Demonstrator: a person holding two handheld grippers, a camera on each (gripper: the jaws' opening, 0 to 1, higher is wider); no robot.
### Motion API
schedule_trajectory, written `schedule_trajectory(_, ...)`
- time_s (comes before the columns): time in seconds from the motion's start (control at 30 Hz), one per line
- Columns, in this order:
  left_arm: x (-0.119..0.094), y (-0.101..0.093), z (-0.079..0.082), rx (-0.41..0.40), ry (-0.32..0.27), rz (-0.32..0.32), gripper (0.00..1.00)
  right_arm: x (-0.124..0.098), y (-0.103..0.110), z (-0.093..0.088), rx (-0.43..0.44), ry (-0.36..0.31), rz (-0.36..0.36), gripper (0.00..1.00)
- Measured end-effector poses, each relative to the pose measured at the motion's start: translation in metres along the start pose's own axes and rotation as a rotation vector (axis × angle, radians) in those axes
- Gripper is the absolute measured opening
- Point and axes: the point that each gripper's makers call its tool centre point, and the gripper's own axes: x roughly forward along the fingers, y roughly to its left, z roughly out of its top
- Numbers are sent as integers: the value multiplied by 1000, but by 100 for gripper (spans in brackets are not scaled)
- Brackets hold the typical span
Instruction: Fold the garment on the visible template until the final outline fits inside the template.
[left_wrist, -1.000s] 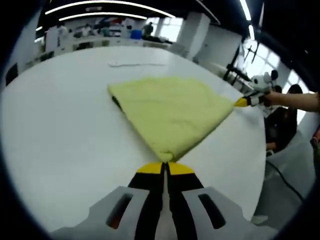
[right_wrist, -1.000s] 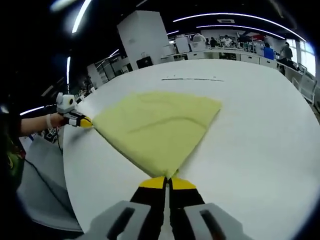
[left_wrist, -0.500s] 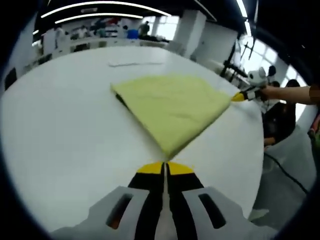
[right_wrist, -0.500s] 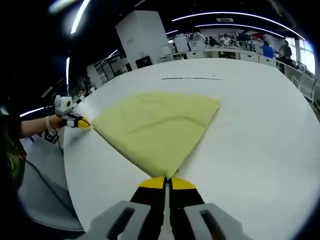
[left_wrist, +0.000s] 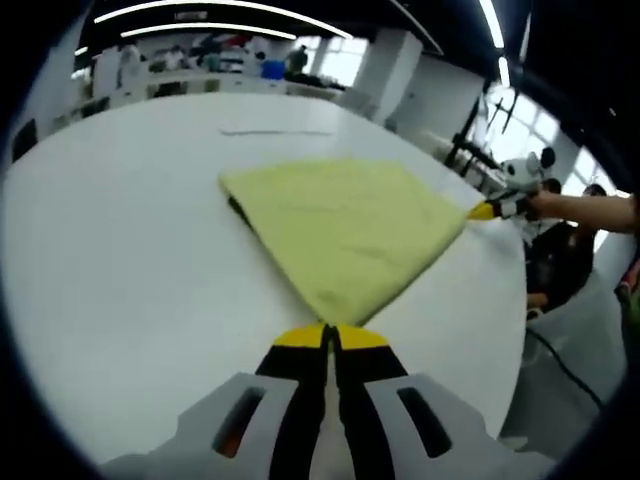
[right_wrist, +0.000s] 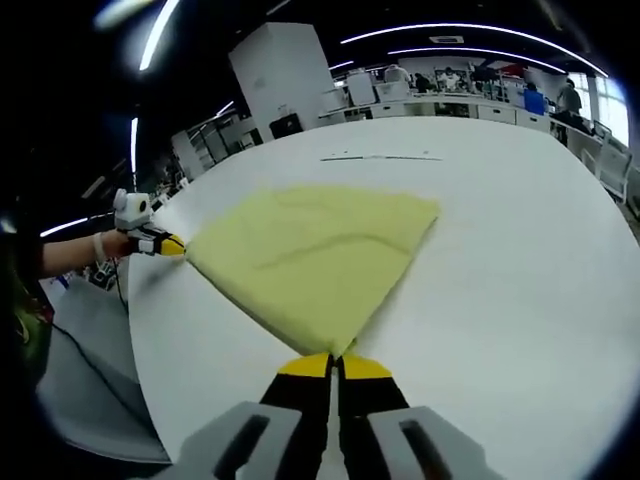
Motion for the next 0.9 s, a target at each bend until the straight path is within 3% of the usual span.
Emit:
schedule_trajectory(0.37, -10, -15, -17, 2, 34, -25, 0, -14, 10, -18, 24, 6, 14, 0)
schedule_trajectory(0.67, -20, -32, -34, -13, 39, -38, 0, -28, 25, -44, 63, 9, 25, 0)
schedule_trajectory(0.9, -21, -33, -32, -14, 2, -27, 0, -29, 23, -41, 30, -24, 9, 0)
